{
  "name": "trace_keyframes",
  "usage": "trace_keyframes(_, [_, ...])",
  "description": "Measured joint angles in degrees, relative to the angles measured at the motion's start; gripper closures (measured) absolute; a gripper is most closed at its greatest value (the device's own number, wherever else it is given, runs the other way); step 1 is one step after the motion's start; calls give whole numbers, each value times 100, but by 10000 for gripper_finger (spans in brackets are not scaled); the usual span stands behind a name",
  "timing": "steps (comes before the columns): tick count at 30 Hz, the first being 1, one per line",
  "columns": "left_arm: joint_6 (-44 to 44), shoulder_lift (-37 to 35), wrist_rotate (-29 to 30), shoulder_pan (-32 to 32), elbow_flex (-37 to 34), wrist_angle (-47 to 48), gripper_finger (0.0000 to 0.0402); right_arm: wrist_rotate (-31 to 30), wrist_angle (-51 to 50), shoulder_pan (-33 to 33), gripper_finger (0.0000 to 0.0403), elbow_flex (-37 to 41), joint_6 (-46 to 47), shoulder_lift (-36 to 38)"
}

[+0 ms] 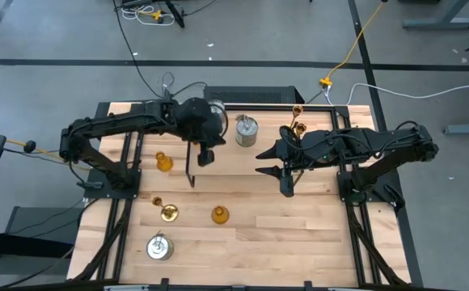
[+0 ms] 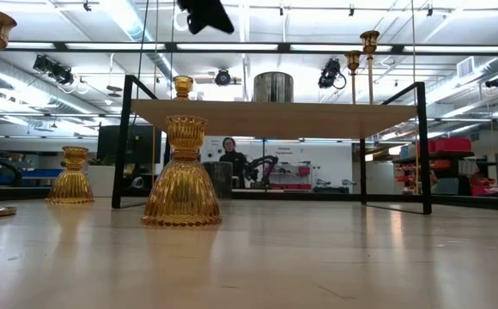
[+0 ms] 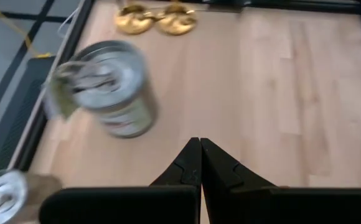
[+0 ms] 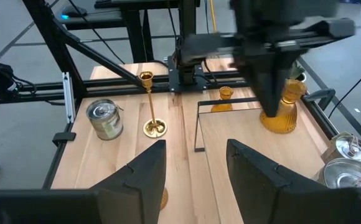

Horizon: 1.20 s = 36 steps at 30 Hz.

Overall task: Pick & Place candle stick holders
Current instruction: Put the left glass candle holder on the shelf aligned with the other glass candle holder

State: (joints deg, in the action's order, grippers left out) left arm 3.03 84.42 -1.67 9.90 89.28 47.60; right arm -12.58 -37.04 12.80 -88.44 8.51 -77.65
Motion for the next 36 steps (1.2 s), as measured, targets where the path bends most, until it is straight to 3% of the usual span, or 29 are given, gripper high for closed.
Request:
trace_keyframes(14, [-407, -12, 158, -983, 41, 449, 396, 0, -8, 2, 234, 0, 0, 0])
trace_keyframes(36, [-867, -865, 571, -1111, 40, 2174, 397, 4, 31, 0, 234, -4, 304, -2])
